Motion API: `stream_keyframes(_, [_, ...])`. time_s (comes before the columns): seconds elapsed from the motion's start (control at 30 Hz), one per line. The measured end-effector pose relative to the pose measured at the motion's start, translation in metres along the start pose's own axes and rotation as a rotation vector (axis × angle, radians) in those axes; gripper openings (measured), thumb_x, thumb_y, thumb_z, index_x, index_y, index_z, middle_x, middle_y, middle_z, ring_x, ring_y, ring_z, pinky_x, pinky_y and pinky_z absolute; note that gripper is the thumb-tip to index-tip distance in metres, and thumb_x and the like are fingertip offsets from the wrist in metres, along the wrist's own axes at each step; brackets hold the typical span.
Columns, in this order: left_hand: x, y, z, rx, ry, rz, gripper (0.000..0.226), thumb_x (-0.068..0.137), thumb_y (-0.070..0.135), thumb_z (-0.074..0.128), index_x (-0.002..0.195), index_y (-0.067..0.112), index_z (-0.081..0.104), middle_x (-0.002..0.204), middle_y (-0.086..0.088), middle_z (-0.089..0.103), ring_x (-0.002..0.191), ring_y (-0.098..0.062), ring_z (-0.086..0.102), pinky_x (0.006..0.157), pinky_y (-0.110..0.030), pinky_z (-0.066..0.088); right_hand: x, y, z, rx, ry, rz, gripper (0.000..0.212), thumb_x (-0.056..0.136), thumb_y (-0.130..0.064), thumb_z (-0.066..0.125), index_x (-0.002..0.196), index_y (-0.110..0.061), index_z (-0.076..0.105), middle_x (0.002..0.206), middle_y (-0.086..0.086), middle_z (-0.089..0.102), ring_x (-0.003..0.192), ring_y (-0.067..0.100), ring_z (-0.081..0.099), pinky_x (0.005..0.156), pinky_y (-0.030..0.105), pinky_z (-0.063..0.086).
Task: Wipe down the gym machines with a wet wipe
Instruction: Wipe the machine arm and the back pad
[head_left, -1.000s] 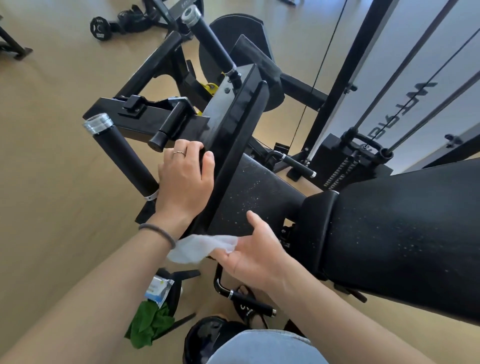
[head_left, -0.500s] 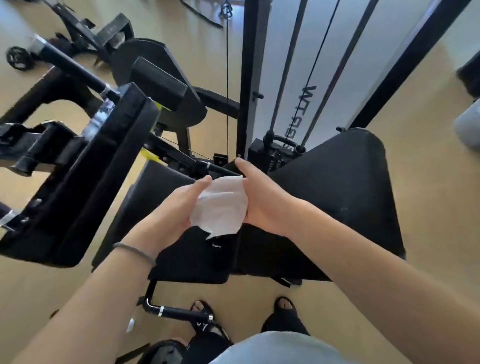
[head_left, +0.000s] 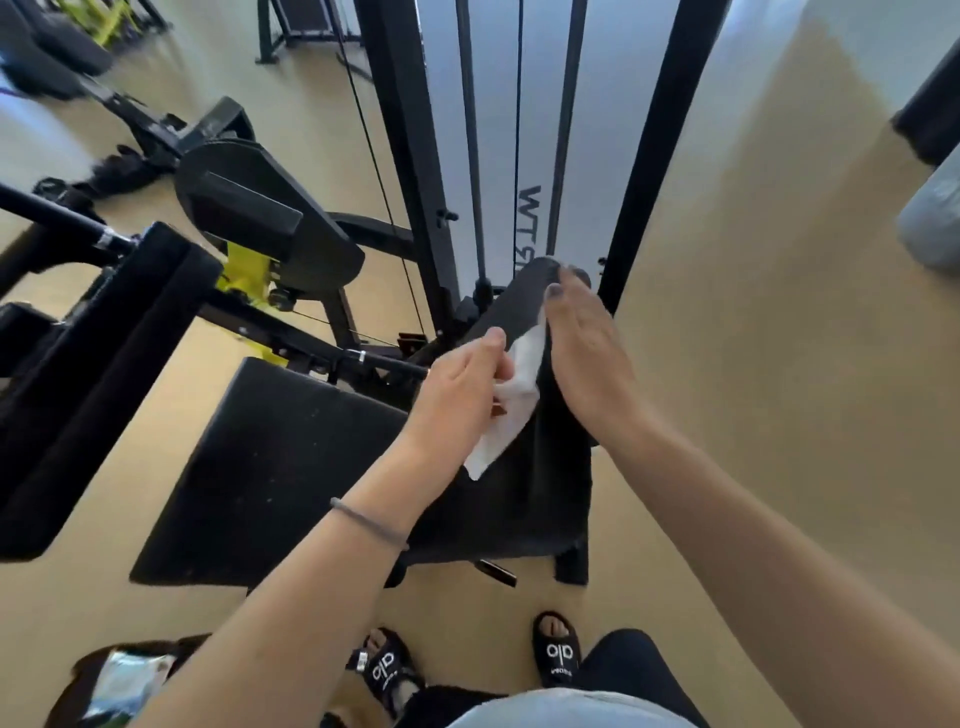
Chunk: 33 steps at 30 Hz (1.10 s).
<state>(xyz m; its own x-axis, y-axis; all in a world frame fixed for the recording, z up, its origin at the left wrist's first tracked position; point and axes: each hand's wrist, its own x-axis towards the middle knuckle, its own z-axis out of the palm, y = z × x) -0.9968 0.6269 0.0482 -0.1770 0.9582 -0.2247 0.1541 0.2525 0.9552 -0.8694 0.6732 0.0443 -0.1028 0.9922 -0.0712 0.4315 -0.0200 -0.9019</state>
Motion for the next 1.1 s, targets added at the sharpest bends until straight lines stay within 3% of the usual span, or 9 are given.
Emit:
stream_keyframes(0.1, [-0.011, -0.009, 0.011, -0.022, 0.065, 0.002, 0.034, 0.106, 0.03, 0.042, 0.086, 0.012, 0.064, 0.08, -0.001, 0.065, 0.077, -0.013, 0.063, 0.073, -0.033, 0.051, -0.002, 0.014, 0.009, 0.017, -0.026, 0.008, 0.056, 0.111, -0.044, 0.021, 0.162, -0.023, 0.016, 0.17, -0.01, 0.003, 0.153, 0.0, -0.006, 0.116, 0.019, -0.006])
stream_keyframes(0.2, [-0.022, -0.014, 0.013, 0.099, 0.134, 0.081, 0.015, 0.103, 0.019, 0.052, 0.113, 0.026, 0.062, 0.098, 0.009, 0.068, 0.087, 0.001, 0.065, 0.071, -0.016, 0.053, 0.0, 0.021, 0.014, -0.024, -0.004, -0.007, 0.056, 0.111, -0.043, 0.019, 0.162, -0.022, 0.017, 0.17, -0.01, 0.001, 0.153, 0.001, -0.008, 0.117, 0.021, -0.007])
stream_keyframes(0.3, [-0.029, -0.021, 0.026, 0.239, 0.104, 0.24, 0.029, 0.101, 0.015, 0.055, 0.126, 0.029, 0.058, 0.109, 0.006, 0.061, 0.083, -0.011, 0.064, 0.073, -0.022, 0.054, 0.0, 0.024, 0.017, -0.045, 0.016, -0.044, 0.057, 0.111, -0.043, 0.018, 0.162, -0.019, 0.019, 0.171, -0.006, 0.004, 0.155, 0.004, -0.006, 0.122, 0.025, -0.006])
stream_keyframes(0.43, [-0.047, -0.034, 0.047, 0.364, 0.164, 0.257, 0.022, 0.107, 0.02, 0.042, 0.122, 0.023, 0.057, 0.121, 0.011, 0.047, 0.113, -0.016, 0.047, 0.094, -0.029, 0.044, 0.001, 0.028, 0.015, 0.031, 0.031, -0.046, 0.054, 0.111, -0.042, 0.02, 0.161, -0.023, 0.022, 0.17, -0.011, 0.008, 0.154, 0.0, -0.004, 0.123, 0.023, -0.003])
stream_keyframes(0.57, [-0.06, -0.04, 0.051, 0.227, 0.012, 0.118, 0.041, 0.109, 0.033, 0.034, 0.15, 0.029, 0.039, 0.152, 0.012, 0.039, 0.144, -0.005, 0.031, 0.121, -0.032, 0.027, 0.002, 0.03, 0.011, 0.161, 0.011, -0.029, 0.051, 0.111, -0.04, 0.023, 0.16, -0.025, 0.026, 0.169, -0.015, 0.011, 0.152, -0.004, -0.002, 0.118, 0.018, -0.004])
stream_keyframes(0.67, [-0.062, -0.037, 0.05, 0.197, -0.036, 0.088, 0.038, 0.109, 0.032, 0.034, 0.146, 0.033, 0.04, 0.149, 0.014, 0.044, 0.14, 0.001, 0.036, 0.12, -0.037, 0.032, 0.001, 0.032, 0.009, 0.237, -0.005, -0.021, 0.049, 0.112, -0.038, 0.022, 0.159, -0.027, 0.026, 0.168, -0.018, 0.011, 0.151, -0.008, -0.002, 0.12, 0.019, -0.003])
stream_keyframes(0.87, [-0.006, -0.012, 0.049, 0.097, -0.09, 0.027, 0.03, 0.103, 0.03, 0.039, 0.131, 0.027, 0.052, 0.131, -0.002, 0.059, 0.126, -0.016, 0.055, 0.111, -0.047, 0.043, 0.002, 0.034, 0.01, 0.365, 0.031, -0.002, 0.047, 0.112, -0.035, 0.023, 0.157, -0.025, 0.037, 0.167, -0.019, 0.018, 0.15, -0.01, 0.003, 0.127, 0.027, 0.0])
stream_keyframes(1.0, [-0.001, -0.005, 0.05, 0.04, -0.127, 0.014, 0.026, 0.11, 0.023, 0.036, 0.128, 0.03, 0.053, 0.129, -0.007, 0.061, 0.122, -0.017, 0.058, 0.108, -0.04, 0.045, 0.005, 0.038, 0.011, 0.277, 0.022, -0.04, 0.05, 0.111, -0.036, 0.023, 0.158, -0.022, 0.033, 0.168, -0.014, 0.015, 0.152, -0.006, -0.001, 0.127, 0.029, -0.002])
stream_keyframes(1.1, [-0.066, -0.019, 0.048, 0.058, -0.108, 0.04, 0.032, 0.11, 0.022, 0.035, 0.134, 0.036, 0.051, 0.129, 0.007, 0.061, 0.122, -0.007, 0.057, 0.106, -0.028, 0.046, 0.008, 0.04, 0.014, 0.113, 0.011, -0.104, 0.059, 0.105, -0.044, 0.019, 0.16, -0.022, 0.026, 0.169, -0.011, 0.01, 0.153, -0.003, -0.004, 0.125, 0.024, -0.006])
